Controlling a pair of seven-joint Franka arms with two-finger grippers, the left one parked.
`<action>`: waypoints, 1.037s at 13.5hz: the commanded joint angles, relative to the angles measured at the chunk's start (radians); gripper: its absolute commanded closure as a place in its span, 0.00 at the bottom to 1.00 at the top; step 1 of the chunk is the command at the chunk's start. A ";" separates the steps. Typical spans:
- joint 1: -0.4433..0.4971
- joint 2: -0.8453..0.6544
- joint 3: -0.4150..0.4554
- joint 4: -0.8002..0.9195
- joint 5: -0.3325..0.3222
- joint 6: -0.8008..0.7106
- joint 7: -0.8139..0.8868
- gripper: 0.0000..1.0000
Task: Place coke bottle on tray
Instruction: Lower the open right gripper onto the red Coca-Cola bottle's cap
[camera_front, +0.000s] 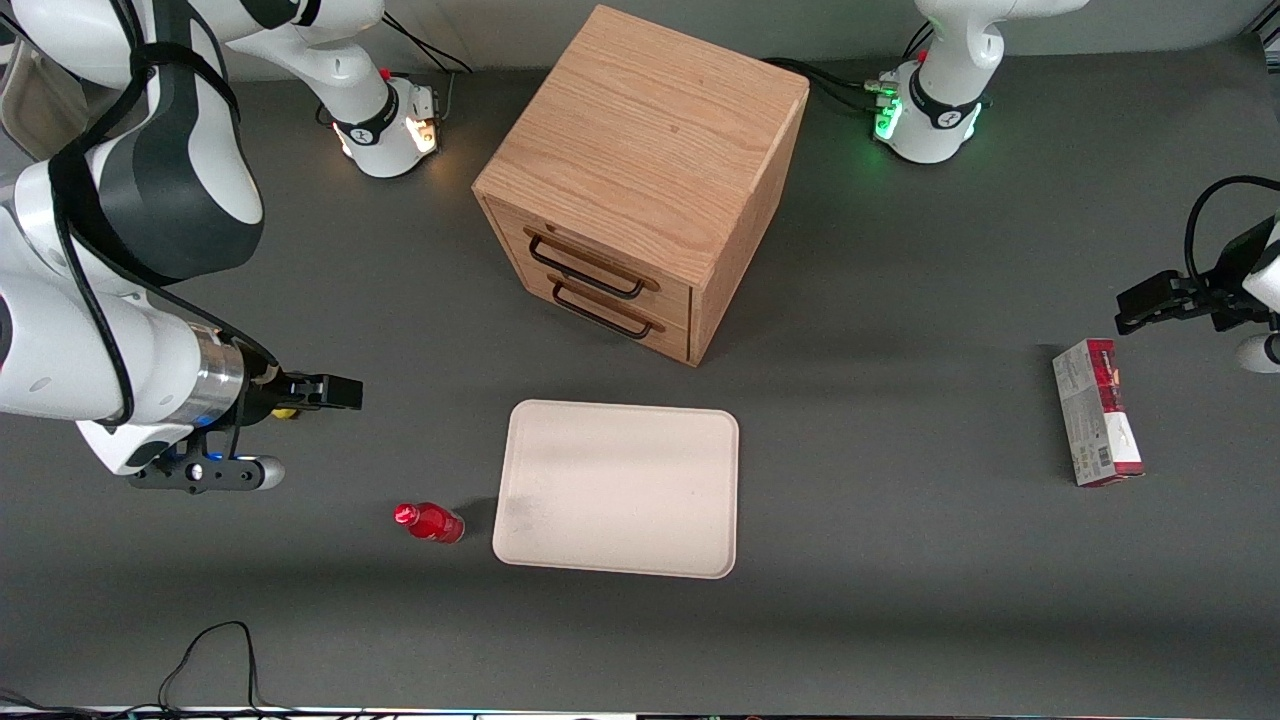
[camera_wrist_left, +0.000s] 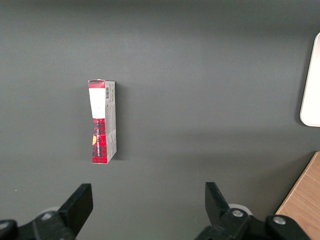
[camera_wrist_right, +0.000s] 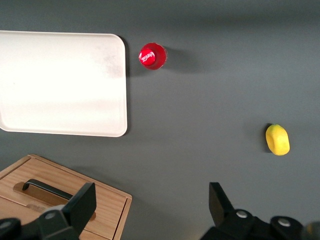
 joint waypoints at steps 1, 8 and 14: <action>-0.002 0.045 0.010 0.041 -0.009 0.032 0.028 0.00; 0.028 0.265 0.010 0.126 -0.078 0.243 0.027 0.00; 0.036 0.296 0.010 0.115 -0.094 0.283 0.022 0.00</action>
